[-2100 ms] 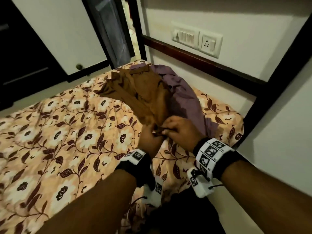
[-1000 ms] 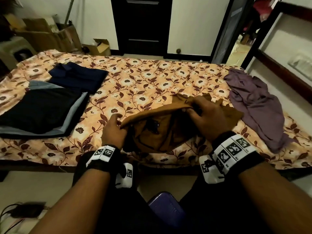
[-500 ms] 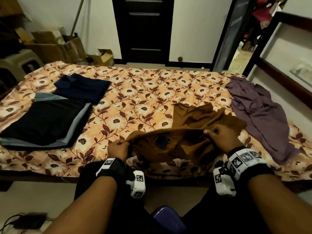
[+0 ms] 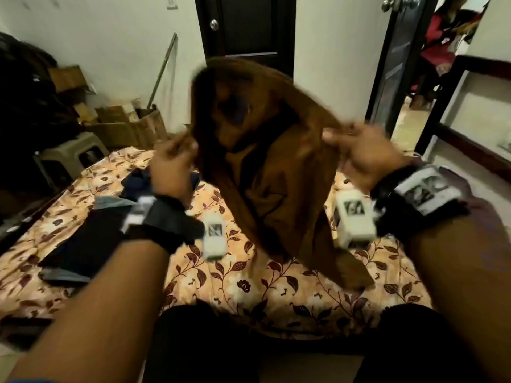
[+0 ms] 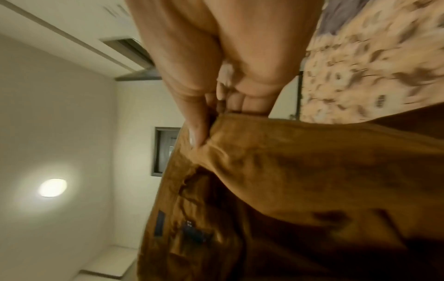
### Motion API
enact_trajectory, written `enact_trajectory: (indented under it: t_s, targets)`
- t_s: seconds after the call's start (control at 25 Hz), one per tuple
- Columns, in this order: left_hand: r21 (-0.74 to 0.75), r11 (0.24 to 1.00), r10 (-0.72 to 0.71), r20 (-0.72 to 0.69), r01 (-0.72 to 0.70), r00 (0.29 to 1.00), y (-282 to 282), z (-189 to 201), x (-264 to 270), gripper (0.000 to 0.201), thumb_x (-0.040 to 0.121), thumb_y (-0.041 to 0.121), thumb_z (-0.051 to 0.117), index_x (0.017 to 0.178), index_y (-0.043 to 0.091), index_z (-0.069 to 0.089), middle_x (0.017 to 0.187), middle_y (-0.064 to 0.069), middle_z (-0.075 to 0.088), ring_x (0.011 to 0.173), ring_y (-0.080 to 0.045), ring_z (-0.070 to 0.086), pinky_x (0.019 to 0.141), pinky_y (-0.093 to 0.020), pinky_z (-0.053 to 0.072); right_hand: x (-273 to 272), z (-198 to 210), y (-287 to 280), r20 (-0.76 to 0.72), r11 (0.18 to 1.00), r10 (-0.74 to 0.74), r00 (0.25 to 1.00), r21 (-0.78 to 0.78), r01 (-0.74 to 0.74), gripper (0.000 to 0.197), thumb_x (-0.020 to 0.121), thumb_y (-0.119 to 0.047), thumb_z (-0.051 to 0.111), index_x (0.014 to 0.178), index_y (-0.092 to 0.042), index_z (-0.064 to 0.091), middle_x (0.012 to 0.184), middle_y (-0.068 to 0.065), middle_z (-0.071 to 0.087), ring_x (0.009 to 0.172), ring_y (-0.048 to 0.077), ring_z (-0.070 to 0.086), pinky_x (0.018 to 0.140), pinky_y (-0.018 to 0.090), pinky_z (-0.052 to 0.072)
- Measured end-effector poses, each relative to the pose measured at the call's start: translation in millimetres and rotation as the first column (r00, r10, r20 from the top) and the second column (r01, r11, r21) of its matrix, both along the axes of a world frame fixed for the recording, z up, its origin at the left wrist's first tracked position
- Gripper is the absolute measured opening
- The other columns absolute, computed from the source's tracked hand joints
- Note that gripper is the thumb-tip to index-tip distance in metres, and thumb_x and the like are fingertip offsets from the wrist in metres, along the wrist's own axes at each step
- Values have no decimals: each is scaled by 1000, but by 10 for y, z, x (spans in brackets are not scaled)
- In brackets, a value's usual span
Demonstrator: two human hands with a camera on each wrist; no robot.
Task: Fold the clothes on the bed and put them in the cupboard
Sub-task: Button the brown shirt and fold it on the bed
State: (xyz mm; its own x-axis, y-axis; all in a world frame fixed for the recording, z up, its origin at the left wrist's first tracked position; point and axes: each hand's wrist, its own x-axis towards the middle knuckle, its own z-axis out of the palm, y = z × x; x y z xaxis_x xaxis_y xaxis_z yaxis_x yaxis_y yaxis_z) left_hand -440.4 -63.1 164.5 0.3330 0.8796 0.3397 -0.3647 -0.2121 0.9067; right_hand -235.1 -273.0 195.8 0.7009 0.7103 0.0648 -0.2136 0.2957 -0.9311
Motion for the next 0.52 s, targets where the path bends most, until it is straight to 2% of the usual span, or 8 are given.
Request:
enact_trajectory:
  t_s: [0.04,0.12,0.2,0.24,0.32,0.4,0.44,0.52]
  targets:
    - [-45,999,-17,-109,12,994,-231,-414,47,35,88,-8,60,117,10,65,109,-7,70,102,-15,63,102,-40,49,-102,-409,-20,-99,995,-42,994,-94,33,32,75,-3,70,104,1,57,107,25,64,78,32,67,66,42,58]
    - [-116,991,-102,-311,69,945,-751,-1310,84,36,87,-3,63,109,25,70,114,-7,70,103,-10,64,103,-37,48,-356,-1292,-163,-260,939,-180,949,-334,87,24,82,-7,70,101,1,59,98,22,66,66,27,65,59,38,55]
    - [-195,971,-214,-437,140,874,-1187,-2058,64,30,82,17,68,99,42,75,113,-1,72,108,-16,66,101,-43,50,-566,-2064,-400,-317,860,-335,887,-487,151,27,87,-12,67,110,-1,60,101,18,68,67,22,66,55,31,53]
    - [-237,958,-259,-467,162,845,-1344,-2318,34,29,81,24,68,100,45,74,114,0,72,111,-20,65,100,-46,50,-647,-2349,-526,-347,841,-382,856,-514,167,29,88,-13,66,114,-3,60,106,17,68,71,22,66,58,31,53]
    - [-412,895,-340,-388,169,856,-1596,-2587,-15,40,84,10,69,118,32,69,120,-5,69,114,-23,64,101,-45,49,-801,-2665,-719,-403,846,-380,833,-516,136,27,89,-11,64,116,-9,62,108,12,69,82,21,66,69,32,51]
    - [-551,820,-351,-269,155,897,-1731,-2556,-15,57,81,-8,69,130,20,57,113,-9,70,107,-20,66,96,-40,52,-892,-2747,-777,-449,876,-319,835,-475,79,25,89,-8,63,113,-12,64,103,8,72,91,20,67,76,34,50]
    - [-581,799,-349,-232,158,908,-1747,-2513,11,59,78,-12,69,126,19,55,103,-8,70,99,-20,67,90,-39,55,-905,-2769,-782,-477,888,-311,822,-453,73,24,88,-7,63,111,-13,64,99,7,73,90,19,68,76,35,52]
    - [-586,796,-344,-234,151,909,-1739,-2449,47,48,74,-15,71,108,15,57,87,-7,64,87,-22,64,83,-40,56,-919,-2752,-808,-523,898,-309,794,-435,63,17,87,-9,65,101,-16,61,88,4,74,80,17,70,69,34,52]
